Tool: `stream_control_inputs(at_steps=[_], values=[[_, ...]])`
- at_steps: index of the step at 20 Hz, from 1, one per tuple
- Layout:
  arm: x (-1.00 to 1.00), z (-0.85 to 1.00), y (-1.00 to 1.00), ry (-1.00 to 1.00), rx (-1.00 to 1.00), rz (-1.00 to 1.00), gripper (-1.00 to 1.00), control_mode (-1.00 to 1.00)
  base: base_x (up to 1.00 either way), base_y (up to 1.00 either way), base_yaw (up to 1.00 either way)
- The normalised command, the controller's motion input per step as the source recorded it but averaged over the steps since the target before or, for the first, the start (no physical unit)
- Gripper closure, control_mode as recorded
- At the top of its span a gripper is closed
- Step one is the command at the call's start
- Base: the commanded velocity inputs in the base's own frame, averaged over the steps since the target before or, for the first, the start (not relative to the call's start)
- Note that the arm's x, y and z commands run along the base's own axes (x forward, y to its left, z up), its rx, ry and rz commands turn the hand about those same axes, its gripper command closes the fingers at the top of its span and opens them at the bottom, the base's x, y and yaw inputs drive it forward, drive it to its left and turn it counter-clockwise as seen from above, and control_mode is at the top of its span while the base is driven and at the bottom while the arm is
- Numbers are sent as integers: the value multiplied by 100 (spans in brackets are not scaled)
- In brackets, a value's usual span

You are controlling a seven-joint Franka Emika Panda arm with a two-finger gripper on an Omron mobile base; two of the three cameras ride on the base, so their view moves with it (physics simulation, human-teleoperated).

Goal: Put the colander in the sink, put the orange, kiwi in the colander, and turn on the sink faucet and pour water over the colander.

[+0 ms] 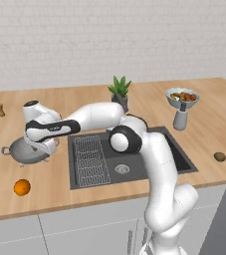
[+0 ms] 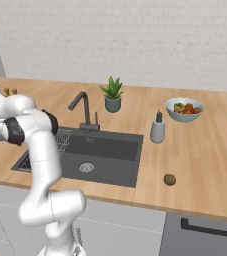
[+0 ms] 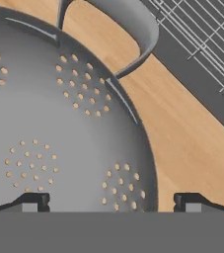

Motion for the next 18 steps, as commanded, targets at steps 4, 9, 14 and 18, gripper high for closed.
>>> stream_control_inputs(at_steps=[4, 9, 14, 18], values=[[26, -31, 0, 0, 0, 0, -100, -100, 0, 0, 0], [0, -27, 0, 0, 0, 0, -100, -100, 0, 0, 0], [0, -11, 0, 0, 0, 0, -100, -100, 0, 0, 0], [-4, -1, -1, 0, 0, 0, -100, -100, 0, 0, 0]])
